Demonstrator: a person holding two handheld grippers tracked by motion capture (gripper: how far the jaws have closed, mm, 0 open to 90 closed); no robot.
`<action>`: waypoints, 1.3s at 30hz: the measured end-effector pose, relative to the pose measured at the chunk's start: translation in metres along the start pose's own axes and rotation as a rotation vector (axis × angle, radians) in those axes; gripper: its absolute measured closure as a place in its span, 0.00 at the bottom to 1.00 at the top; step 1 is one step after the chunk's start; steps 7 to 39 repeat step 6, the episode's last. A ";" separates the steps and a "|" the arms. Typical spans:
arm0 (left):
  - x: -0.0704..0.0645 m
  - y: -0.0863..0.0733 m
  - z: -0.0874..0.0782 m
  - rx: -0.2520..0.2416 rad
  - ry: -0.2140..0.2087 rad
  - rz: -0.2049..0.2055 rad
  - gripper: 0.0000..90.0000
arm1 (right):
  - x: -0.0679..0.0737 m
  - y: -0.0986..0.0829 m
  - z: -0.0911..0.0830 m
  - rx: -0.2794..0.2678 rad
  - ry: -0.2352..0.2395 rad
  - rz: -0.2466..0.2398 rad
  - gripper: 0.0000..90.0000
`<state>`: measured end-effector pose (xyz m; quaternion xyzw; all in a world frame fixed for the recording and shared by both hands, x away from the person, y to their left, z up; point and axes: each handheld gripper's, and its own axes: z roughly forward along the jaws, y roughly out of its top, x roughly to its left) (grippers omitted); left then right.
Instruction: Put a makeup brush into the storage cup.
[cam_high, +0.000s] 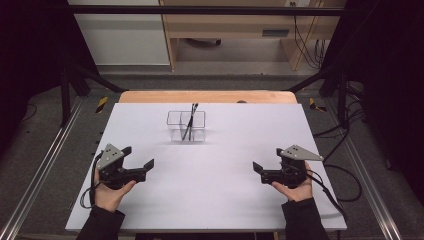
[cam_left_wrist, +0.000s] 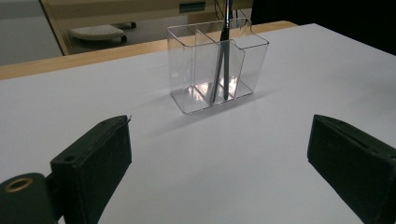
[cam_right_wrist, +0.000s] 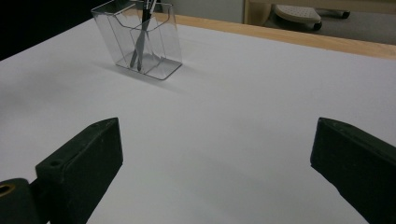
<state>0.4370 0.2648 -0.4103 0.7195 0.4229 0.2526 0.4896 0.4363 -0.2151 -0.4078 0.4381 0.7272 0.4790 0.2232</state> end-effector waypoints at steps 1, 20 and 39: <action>0.000 0.000 -0.001 0.000 -0.002 -0.001 0.06 | 0.000 0.000 0.000 0.001 0.001 0.000 0.03; 0.003 -0.002 -0.001 0.001 -0.002 -0.011 0.07 | -0.001 -0.002 -0.001 -0.003 0.002 -0.003 0.03; 0.003 -0.002 -0.001 0.001 -0.002 -0.011 0.07 | -0.001 -0.002 -0.001 -0.003 0.002 -0.003 0.03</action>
